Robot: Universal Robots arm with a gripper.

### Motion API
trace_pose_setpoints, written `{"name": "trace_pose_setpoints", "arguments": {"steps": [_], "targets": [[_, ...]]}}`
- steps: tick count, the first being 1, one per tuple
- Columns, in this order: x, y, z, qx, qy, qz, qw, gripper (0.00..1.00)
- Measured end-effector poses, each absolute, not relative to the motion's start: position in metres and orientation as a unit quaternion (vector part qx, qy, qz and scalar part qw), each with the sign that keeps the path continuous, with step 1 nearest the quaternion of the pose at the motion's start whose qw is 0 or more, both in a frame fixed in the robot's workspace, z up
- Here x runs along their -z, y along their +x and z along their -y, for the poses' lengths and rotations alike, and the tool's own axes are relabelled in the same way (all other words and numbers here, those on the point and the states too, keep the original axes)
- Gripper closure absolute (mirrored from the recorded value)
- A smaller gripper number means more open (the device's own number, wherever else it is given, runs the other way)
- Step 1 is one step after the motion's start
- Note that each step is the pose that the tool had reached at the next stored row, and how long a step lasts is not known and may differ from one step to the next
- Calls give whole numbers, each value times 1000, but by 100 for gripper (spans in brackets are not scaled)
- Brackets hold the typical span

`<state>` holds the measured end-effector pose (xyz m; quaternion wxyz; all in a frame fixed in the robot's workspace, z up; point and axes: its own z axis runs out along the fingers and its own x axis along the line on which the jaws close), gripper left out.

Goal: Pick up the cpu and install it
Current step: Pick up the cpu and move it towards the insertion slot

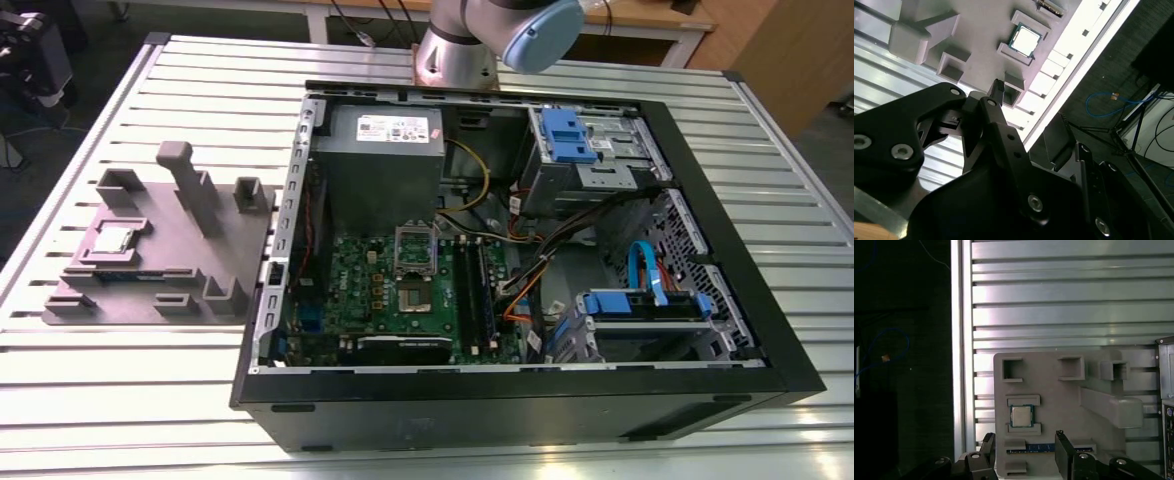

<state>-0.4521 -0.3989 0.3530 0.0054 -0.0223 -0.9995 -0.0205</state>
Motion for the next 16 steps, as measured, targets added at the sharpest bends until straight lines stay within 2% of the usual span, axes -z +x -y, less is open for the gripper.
{"name": "trace_pose_setpoints", "arguments": {"steps": [16], "targets": [[-349,-452,399,21,-22,1000,5,41]]}}
